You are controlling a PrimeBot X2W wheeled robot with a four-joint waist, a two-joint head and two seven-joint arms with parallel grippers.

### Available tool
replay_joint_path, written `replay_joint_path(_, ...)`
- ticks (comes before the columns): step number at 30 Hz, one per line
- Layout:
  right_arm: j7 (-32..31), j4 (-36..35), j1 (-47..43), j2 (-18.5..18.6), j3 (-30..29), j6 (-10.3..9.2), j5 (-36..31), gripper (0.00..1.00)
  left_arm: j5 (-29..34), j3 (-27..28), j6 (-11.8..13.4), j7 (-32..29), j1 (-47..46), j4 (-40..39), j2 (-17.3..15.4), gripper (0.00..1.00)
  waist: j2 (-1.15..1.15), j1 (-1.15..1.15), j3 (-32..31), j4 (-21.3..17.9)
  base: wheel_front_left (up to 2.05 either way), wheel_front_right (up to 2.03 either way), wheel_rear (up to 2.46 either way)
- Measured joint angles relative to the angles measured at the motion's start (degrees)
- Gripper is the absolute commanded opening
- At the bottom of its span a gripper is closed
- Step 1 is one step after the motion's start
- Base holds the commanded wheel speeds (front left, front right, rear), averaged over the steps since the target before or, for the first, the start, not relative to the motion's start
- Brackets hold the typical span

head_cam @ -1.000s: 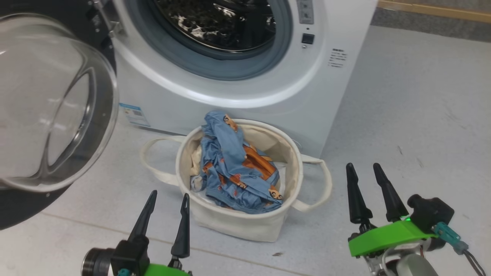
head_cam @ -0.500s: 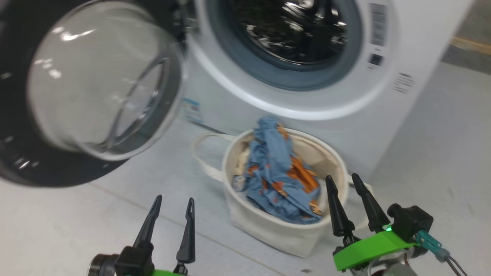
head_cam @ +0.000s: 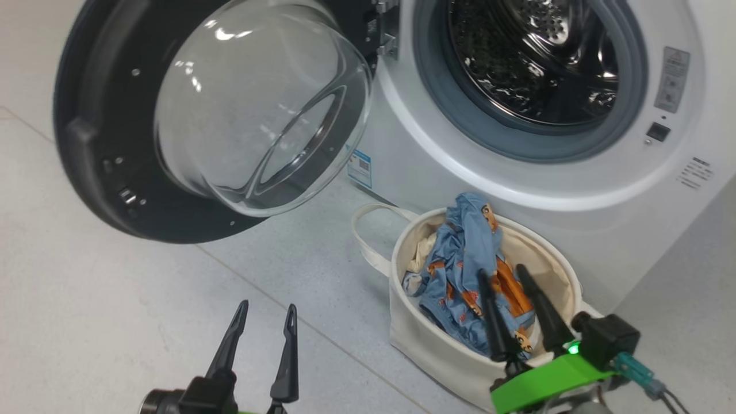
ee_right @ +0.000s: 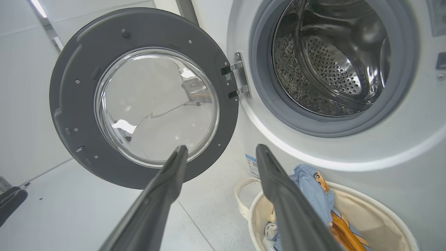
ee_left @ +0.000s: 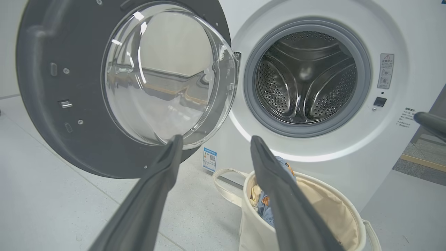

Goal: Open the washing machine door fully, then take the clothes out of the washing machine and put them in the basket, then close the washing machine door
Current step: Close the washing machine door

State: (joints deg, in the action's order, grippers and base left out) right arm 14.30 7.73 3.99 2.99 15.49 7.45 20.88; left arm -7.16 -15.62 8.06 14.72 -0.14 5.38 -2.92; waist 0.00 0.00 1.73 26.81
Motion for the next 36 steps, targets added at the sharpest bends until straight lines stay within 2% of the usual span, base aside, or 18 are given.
replay_joint_path(12, 0.0, 0.2, -0.4, 0.0, 2.8, 0.0, 0.0, 1.0, 0.4, 0.2, 0.2, 0.0, 0.2, -0.1, 0.0, 1.0, 0.0, 0.0, 0.2, 2.0, 0.0, 0.0, 0.0)
replay_joint_path(29, 0.0, 1.8, -0.4, 0.0, 4.2, 0.0, -0.1, 1.0, -0.1, 1.8, 1.5, 0.0, 1.2, -2.6, 0.0, 1.0, 0.0, 0.0, 0.9, 2.4, 0.0, 0.0, 0.0)
replay_joint_path(30, 0.0, 1.8, -0.4, 0.0, 4.2, 0.0, -0.2, 1.0, -0.5, 2.3, 1.5, 0.0, 1.4, -3.0, 0.0, 0.78, 0.0, 0.0, 0.9, 2.4, 0.0, 0.0, 0.0)
replay_joint_path(31, 0.0, 1.8, -0.4, 0.0, 4.1, 0.0, -0.2, 1.0, -1.1, 3.1, 1.5, 0.0, 1.6, -3.5, 0.0, 0.14, 0.0, 0.0, 0.9, 2.5, 0.0, 0.0, 0.0)
replay_joint_path(32, 0.0, 1.8, -0.4, 0.0, 4.1, 0.0, -0.2, 1.0, -2.3, 4.3, 1.3, 0.0, 1.6, -4.2, 0.0, 0.04, 0.0, 0.0, 0.9, 2.5, 0.0, 0.0, 0.0)
replay_joint_path(33, 0.0, 1.8, -0.4, 0.0, 4.0, 0.0, -0.2, 1.0, -3.2, 5.9, 0.9, 0.0, 1.7, -5.1, 0.0, 0.0, 0.0, 0.0, 1.0, 2.5, 0.0, 0.0, 0.0)
replay_joint_path(36, 0.0, 1.9, -0.4, 0.0, 3.7, 0.0, -0.2, 1.0, -4.6, 11.7, -0.6, 0.0, 2.1, -7.3, 0.0, 0.0, 0.0, 0.0, 1.2, 2.6, 0.0, 0.0, 0.0)
